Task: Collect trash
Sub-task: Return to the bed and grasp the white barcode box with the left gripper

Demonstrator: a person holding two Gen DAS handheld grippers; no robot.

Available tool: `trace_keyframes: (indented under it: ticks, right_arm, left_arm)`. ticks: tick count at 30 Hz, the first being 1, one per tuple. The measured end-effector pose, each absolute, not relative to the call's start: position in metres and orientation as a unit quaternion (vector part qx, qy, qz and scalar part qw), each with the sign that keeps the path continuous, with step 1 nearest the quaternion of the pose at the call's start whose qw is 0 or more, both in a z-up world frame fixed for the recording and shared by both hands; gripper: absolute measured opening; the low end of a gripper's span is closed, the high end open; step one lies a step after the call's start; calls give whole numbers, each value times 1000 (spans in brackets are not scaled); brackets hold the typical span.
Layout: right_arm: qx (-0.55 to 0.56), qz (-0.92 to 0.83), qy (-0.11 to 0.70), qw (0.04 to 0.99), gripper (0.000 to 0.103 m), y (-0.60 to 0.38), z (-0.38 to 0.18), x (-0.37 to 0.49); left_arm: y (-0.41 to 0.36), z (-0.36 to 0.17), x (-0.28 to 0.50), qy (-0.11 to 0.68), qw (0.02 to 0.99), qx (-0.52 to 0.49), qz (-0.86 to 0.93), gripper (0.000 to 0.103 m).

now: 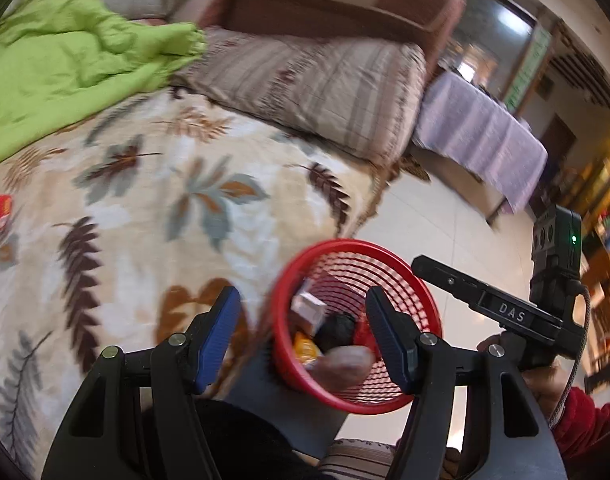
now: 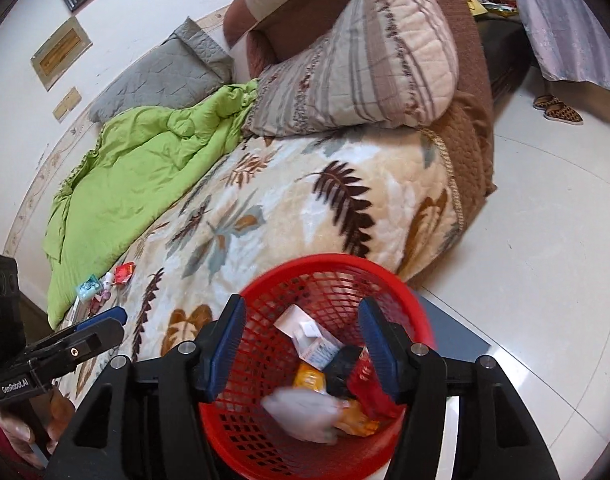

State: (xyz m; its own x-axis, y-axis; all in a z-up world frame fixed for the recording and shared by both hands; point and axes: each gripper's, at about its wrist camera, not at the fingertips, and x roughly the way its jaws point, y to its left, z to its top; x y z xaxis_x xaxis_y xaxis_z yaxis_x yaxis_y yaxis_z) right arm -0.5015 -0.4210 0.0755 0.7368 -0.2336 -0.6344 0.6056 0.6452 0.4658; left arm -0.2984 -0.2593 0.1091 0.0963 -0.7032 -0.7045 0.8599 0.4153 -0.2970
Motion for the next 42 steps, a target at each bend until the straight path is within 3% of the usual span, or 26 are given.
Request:
trace_keyframes:
  ticks: [20,28,37,41,42]
  right_arm:
    - [231,-8,316,920,64,-262,124,-274]
    - [198,33,333,921,64,-199,113,-173]
    - [218,54,363,904,64,-196,72,-138]
    - [255,58,373,890,64,-209,63,-135]
    - [262,58,375,888,64,-212,62,-134]
  left_arm:
    - [-30,124,-162,368,881,25,-297,64]
    - [59,123,-76,356,918,24,-173,64]
    - [44,88,20,361,903,179,-152,65]
    - [27,60,58,404,870,221,-176,64]
    - [23,54,62,402,868,235,-174,57]
